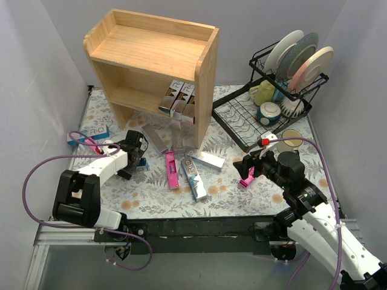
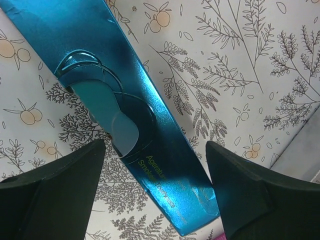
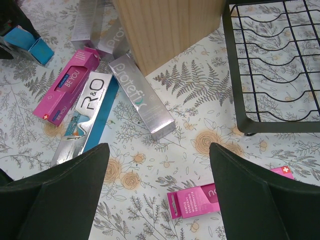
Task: Place and organize the toothpastes onto the shelf
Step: Pick up the toothpaste from the center of the board.
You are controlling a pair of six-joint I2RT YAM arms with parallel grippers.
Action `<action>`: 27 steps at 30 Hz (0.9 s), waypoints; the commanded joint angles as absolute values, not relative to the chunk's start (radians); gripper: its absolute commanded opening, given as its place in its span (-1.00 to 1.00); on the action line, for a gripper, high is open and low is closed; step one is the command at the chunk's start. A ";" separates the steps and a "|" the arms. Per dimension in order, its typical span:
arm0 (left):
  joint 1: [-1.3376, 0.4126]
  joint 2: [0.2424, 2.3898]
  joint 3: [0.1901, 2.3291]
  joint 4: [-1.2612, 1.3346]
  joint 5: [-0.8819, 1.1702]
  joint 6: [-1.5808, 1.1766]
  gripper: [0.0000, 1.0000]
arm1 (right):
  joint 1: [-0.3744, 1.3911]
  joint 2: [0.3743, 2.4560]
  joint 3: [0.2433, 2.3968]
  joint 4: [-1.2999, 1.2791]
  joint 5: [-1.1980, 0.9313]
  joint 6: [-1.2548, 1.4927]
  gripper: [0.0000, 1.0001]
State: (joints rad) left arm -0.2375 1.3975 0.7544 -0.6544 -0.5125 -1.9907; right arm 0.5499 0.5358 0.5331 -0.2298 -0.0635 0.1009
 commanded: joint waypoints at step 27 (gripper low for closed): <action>-0.376 1.238 0.811 -0.730 -0.279 -1.496 -0.12 | 0.548 0.574 0.546 -0.180 -0.123 0.115 0.78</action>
State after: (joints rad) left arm -0.3534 1.2922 0.7788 -0.7357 -0.3302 -1.5749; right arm 0.5499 0.5674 0.5331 -0.2295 -0.0879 0.1017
